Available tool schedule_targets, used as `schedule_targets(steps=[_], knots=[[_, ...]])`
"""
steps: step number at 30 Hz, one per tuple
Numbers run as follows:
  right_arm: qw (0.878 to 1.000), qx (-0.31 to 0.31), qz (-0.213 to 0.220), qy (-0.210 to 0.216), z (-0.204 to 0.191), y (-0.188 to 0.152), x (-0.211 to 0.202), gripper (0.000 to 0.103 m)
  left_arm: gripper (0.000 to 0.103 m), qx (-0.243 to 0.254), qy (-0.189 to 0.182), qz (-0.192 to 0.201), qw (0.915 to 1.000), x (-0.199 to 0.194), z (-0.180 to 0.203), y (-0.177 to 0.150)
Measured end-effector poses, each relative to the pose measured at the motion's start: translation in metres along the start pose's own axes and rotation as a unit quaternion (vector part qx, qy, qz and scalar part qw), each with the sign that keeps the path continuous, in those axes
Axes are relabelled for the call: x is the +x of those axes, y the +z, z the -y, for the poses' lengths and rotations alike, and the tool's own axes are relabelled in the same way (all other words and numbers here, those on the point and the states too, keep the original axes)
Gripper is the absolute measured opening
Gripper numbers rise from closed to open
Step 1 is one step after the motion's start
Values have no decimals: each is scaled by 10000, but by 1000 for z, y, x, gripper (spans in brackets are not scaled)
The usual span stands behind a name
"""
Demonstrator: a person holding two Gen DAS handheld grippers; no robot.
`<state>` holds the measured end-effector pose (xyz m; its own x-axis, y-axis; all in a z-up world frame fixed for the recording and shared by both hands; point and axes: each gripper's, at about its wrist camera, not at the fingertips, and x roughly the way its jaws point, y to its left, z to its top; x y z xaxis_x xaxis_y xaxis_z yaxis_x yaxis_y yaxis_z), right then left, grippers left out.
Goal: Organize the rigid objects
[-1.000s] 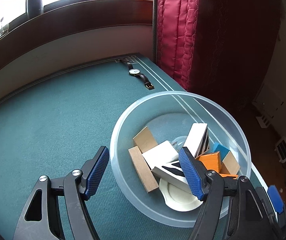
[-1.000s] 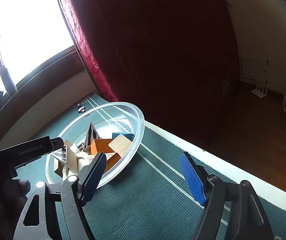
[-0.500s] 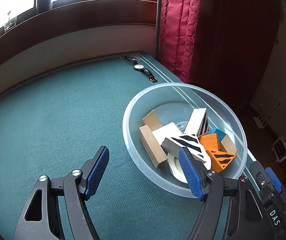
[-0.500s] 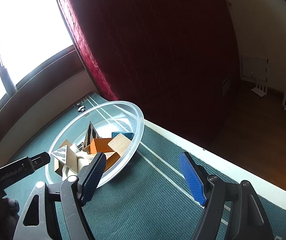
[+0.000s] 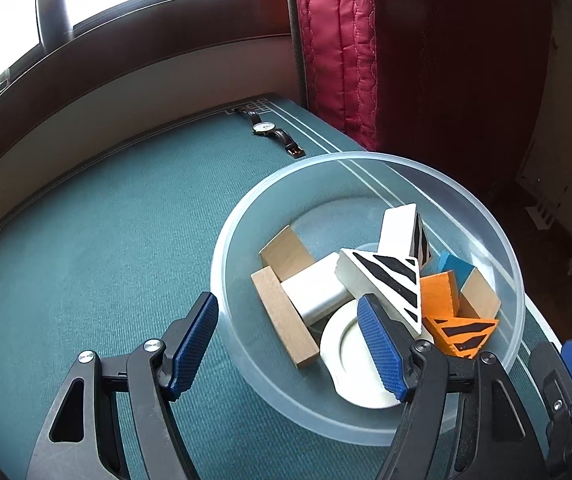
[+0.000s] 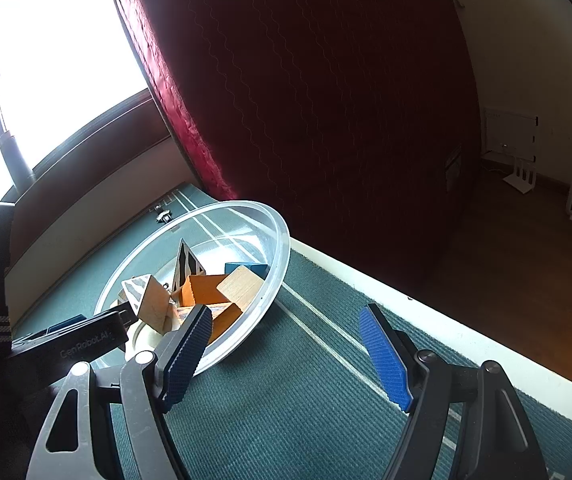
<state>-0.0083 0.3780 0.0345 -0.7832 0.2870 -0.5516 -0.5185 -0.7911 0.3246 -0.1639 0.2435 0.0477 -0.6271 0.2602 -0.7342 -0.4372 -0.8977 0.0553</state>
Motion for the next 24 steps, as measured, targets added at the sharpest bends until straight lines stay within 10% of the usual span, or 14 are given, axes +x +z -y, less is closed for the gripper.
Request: schedule_targets(steps=[24], knots=[[9990, -176, -300, 278, -4, -2, 2, 84, 77, -375, 554, 105, 9977, -32, -17, -26]])
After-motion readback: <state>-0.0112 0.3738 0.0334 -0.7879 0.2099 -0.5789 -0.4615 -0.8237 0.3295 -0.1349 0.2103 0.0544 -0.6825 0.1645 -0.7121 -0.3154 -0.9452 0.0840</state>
